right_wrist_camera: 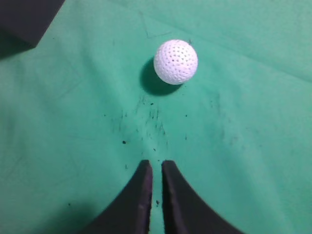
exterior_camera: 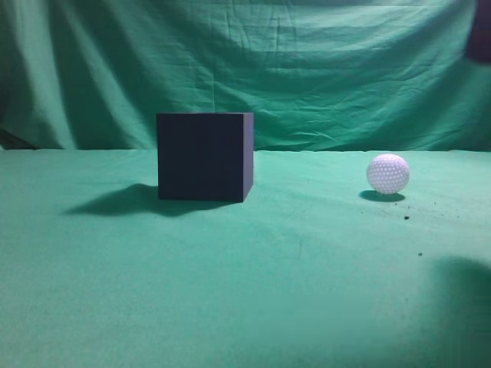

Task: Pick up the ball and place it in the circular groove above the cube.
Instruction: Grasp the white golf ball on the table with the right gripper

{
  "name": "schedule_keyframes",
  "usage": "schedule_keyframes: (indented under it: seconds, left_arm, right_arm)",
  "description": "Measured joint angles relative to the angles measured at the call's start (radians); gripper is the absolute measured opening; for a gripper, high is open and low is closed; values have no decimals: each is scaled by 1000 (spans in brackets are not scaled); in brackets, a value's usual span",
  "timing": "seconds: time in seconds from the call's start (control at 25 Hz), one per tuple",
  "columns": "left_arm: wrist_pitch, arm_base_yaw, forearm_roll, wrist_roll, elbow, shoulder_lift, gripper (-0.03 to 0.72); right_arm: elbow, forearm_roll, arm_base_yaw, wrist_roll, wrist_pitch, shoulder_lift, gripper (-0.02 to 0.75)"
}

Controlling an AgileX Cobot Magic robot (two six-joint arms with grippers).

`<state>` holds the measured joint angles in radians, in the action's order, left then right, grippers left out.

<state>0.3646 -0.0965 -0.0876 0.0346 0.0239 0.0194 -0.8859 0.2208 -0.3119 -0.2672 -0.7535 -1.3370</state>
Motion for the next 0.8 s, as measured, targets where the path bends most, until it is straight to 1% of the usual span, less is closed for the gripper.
schedule_keyframes:
  seconds: [0.04,0.16,0.2,0.24,0.32,0.36,0.4,0.44,0.48,0.52,0.56,0.6,0.8]
  left_arm:
    - [0,0,0,0,0,0,0]
    - [0,0,0,0,0,0,0]
    - [0,0,0,0,0,0,0]
    - [0,0,0,0,0,0,0]
    - [0,0,0,0,0,0,0]
    - [0,0,0,0,0,0,0]
    - [0,0,0,0,0,0,0]
    - [0,0,0,0,0,0,0]
    - [0,0,0,0,0,0,0]
    - [0,0,0,0,0,0,0]
    - [0,0,0,0,0,0,0]
    - [0,0,0,0,0,0,0]
    - [0,0,0,0,0,0,0]
  right_arm:
    - [-33,-1,-11,0,-16,-49,0]
    - [-129,-5,-27,0,-61,-180,147]
    - [-163,-7,-30,0,-77,-223,209]
    - [-163,-7,-30,0,-77,-223,209]
    - [-223,-12,-33,0,-98,-294,348]
    - [-284,-14,-33,2,-104,-358,457]
    - [-310,-17,-33,2,-104,-390,495]
    - [-338,-18,-33,2,-104,-420,512]
    - [-364,-18,-33,2,-104,-448,495]
    - [-384,-18,-33,3,-104,-470,495]
    - [-407,-19,-33,3,-104,-496,536]
    - [-427,-20,-33,3,-104,-520,522]
    - [-470,-42,-33,6,-104,-598,522]
